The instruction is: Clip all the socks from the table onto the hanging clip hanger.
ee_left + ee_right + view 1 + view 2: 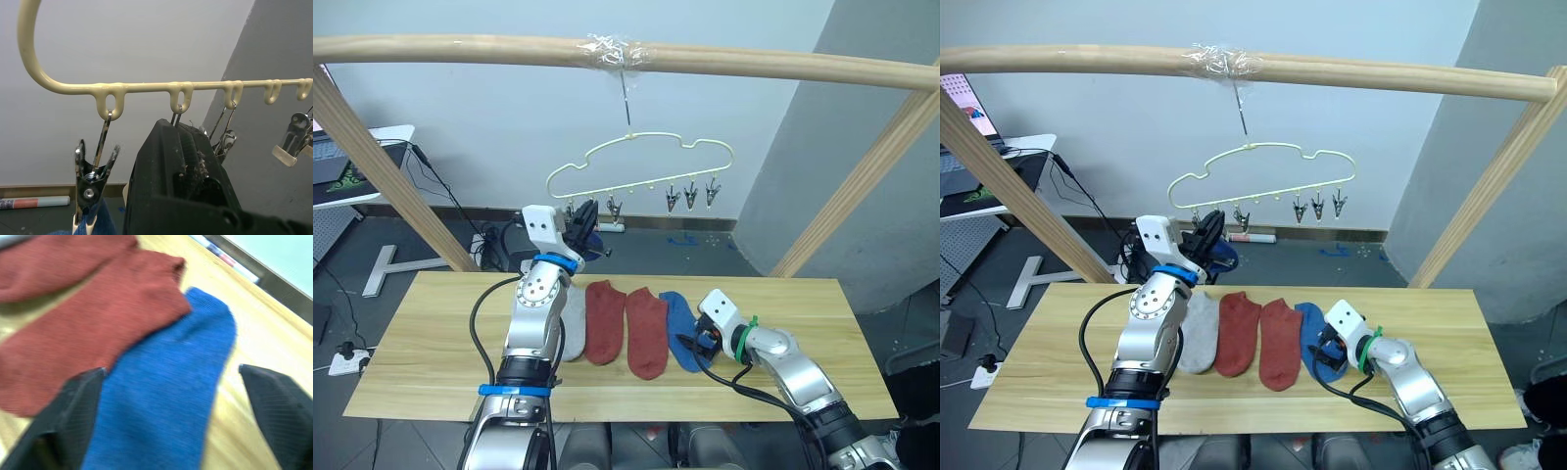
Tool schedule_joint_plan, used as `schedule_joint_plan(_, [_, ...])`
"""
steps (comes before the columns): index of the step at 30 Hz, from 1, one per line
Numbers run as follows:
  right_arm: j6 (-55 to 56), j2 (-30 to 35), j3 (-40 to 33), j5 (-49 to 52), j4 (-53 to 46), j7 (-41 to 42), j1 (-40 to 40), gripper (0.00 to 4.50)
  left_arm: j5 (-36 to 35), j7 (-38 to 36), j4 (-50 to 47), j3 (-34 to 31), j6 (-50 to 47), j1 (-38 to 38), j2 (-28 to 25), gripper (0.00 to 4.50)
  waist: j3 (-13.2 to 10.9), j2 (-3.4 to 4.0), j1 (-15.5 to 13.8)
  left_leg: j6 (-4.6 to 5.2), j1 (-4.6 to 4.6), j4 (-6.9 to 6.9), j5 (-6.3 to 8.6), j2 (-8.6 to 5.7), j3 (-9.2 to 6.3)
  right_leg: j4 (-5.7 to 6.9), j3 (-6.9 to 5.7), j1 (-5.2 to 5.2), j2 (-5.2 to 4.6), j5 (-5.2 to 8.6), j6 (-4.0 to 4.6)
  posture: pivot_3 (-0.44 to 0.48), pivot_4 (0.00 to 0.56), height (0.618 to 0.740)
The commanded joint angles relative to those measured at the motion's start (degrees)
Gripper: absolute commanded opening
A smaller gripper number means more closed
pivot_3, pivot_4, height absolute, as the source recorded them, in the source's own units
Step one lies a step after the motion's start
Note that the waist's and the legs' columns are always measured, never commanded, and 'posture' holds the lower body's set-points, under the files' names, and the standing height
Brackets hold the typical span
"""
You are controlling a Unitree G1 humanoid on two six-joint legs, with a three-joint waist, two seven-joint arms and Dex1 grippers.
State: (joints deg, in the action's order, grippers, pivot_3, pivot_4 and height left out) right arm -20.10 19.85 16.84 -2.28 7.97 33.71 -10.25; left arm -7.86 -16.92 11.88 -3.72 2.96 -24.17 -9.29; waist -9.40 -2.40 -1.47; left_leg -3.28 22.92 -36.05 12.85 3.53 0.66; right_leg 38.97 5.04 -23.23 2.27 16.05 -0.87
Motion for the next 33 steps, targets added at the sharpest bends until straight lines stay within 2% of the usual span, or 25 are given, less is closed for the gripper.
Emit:
schedule_joint_plan(1, [1.86,-1.74,-0.13,0.33,2.78,-0.03,-1.74,4.48,0.07,0.09,-0.44,0.21,0.46,-0.94,0.11,0.0,0.0,0.0,0.02,0.0,0.0,0.0,0.0,0.0,0.01,-0.01,0.0,0.0,0.0,0.0,0.0,0.148,0.152,0.74])
schedule_joint_plan(7, [4.29,-3.71,2.64,-4.45,13.29,-2.32,-6.13,4.48,-0.14,-0.11,-1.02,-0.08,0.08,-0.83,-0.33,0.0,-0.01,0.01,0.03,0.0,-0.01,-0.01,0.0,0.01,-0.01,0.03,-0.01,0.0,0.01,-0.01,0.01,0.159,0.154,0.74])
schedule_joint_plan(10, [3.26,-5.12,0.9,-2.63,16.46,-2.26,-6.33,4.48,-0.07,-0.02,-1.46,-0.06,-0.06,-0.55,-0.41,0.0,0.01,-0.02,-0.03,0.0,-0.01,-0.01,0.0,0.0,0.02,0.0,0.0,0.0,0.0,-0.01,0.01,0.176,0.153,0.74])
schedule_joint_plan(13, [2.08,-5.08,0.89,-2.22,17.02,-0.07,-5.77,3.91,-0.11,0.04,-1.6,-0.13,-0.11,-0.44,-0.48,0.0,0.02,-0.01,-0.06,0.0,-0.02,0.0,0.0,0.0,-0.01,0.01,0.01,0.02,-0.01,-0.01,0.02,0.176,0.153,0.74])
schedule_joint_plan(24, [2.49,-1.46,-1.3,-2.23,14.38,0.98,-1.62,0.2,-0.19,0.23,-1.77,-0.27,0.18,-0.15,-0.4,0.0,0.11,-0.04,-0.09,0.0,-0.05,-0.01,0.0,-0.01,-0.01,0.03,0.0,0.06,-0.01,-0.01,0.01,0.176,0.145,0.74])
schedule_joint_plan(25, [3.32,-0.66,-1.23,-2.55,13.38,1.24,-1.21,0.01,-0.23,0.2,-1.84,-0.26,0.15,-0.06,-0.39,0.0,0.13,-0.05,-0.14,0.0,-0.05,-0.01,0.0,-0.01,-0.02,0.03,0.0,0.06,-0.01,-0.01,0.01,0.175,0.141,0.74])
schedule_joint_plan(28, [9.58,4.11,-0.26,-5.2,7.22,2.01,0.38,0.01,-1.78,-0.93,-2.09,-0.51,-1.22,0.17,-0.26,0.0,0.14,-0.04,-0.36,0.0,-0.04,-0.02,0.0,-0.05,0.0,0.01,0.01,0.06,-0.04,-0.01,0.0,0.174,0.139,0.74])
schedule_joint_plan(31, [14.36,8.4,0.17,-6.7,0.02,3.02,1.61,0.01,-6.66,-2.6,-2.92,-1.9,-6.65,0.4,0.41,0.0,0.14,-0.05,-0.32,0.0,-0.01,-0.03,0.0,-0.08,0.06,-0.01,0.03,0.03,-0.07,-0.02,-0.03,0.174,0.139,0.74])
schedule_joint_plan(33, [16.6,10.22,0.15,-7.18,-3.8,3.57,1.81,0.01,-13.27,-3.51,-4.14,-4.02,-14.63,0.52,1.35,0.0,0.14,-0.04,0.16,0.0,-0.04,-0.03,0.0,-0.06,0.07,0.02,0.05,0.03,-0.06,-0.02,-0.03,0.174,0.139,0.74])
